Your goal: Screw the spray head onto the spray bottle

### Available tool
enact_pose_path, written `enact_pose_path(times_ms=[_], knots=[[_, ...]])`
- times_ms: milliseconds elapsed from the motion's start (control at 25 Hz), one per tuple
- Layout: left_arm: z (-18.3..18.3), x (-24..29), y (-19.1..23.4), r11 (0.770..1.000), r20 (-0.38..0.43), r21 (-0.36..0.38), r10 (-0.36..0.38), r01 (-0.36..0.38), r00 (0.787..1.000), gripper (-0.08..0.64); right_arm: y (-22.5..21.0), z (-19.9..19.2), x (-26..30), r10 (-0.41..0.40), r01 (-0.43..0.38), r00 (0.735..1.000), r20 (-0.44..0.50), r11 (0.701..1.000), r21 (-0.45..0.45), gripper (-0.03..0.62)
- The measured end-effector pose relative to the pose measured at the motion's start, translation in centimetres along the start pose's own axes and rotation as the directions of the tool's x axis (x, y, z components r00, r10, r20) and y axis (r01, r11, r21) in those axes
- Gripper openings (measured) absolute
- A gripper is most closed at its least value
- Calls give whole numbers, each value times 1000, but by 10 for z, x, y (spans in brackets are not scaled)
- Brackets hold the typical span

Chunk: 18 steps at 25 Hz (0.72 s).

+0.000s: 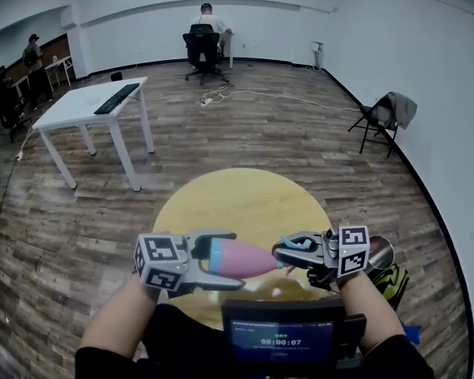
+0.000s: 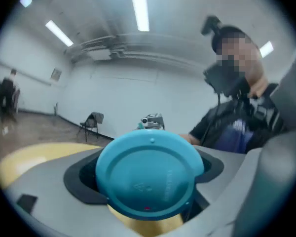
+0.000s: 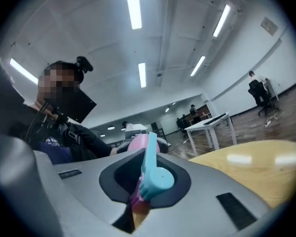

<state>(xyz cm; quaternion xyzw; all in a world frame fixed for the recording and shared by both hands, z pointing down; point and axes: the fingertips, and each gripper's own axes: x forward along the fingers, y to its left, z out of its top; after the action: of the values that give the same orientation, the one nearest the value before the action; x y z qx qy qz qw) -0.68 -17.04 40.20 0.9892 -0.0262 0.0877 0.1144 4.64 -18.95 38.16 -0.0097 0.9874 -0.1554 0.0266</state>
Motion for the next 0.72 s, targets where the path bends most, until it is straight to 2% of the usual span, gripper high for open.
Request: enact_pose_path(times_ms=[40, 80, 120, 160, 200, 240, 320, 360, 400, 440, 480, 560, 640, 720], knots=[[3, -2, 5, 985, 44, -168, -33, 40, 998, 523, 5, 3, 2, -12, 11, 1000, -6, 997, -73, 31], [4, -4, 11, 940, 85, -332, -57, 83, 995, 523, 9, 7, 5, -30, 27, 999, -15, 988, -152, 29], [2, -4, 16, 878, 121, -464, -71, 120, 990, 523, 11, 9, 7, -53, 46, 998, -25, 973, -225, 29], [1, -4, 19, 829, 150, -540, -73, 144, 986, 524, 11, 11, 8, -76, 65, 997, -32, 959, -277, 20], [2, -4, 19, 820, 173, -553, -61, 148, 983, 525, 9, 12, 8, -92, 78, 995, -33, 952, -296, 20], [5, -5, 19, 848, 190, -514, -33, 128, 981, 527, 6, 12, 8, -96, 85, 995, -27, 955, -284, 20], [17, -13, 19, 933, 233, -358, 49, 39, 971, 531, -3, 15, 2, -88, 90, 996, 20, 977, -192, 20], [25, -21, 20, 962, 260, -273, 90, -16, 961, 537, -10, 18, -3, -88, 96, 994, 62, 987, -128, 20], [31, -31, 21, 978, 283, -196, 131, -76, 950, 542, -17, 21, -10, -98, 105, 989, 108, 992, -65, 20], [34, -41, 22, 982, 295, -128, 174, -142, 939, 543, -25, 25, -18, -116, 119, 982, 147, 993, -10, 20], [35, -51, 24, 976, 292, -63, 219, -210, 931, 543, -33, 27, -25, -137, 133, 975, 173, 991, 33, 19], [28, -64, 27, 939, 238, 70, 311, -336, 920, 543, -44, 26, -35, -166, 152, 969, 185, 984, 88, 20], [21, -63, 25, 883, 156, 239, 376, -404, 913, 543, -47, 23, -39, -158, 139, 975, 159, 983, 123, 20], [15, -51, 20, 812, 81, 432, 400, -394, 913, 545, -42, 16, -30, -117, 100, 988, 106, 984, 148, 20]])
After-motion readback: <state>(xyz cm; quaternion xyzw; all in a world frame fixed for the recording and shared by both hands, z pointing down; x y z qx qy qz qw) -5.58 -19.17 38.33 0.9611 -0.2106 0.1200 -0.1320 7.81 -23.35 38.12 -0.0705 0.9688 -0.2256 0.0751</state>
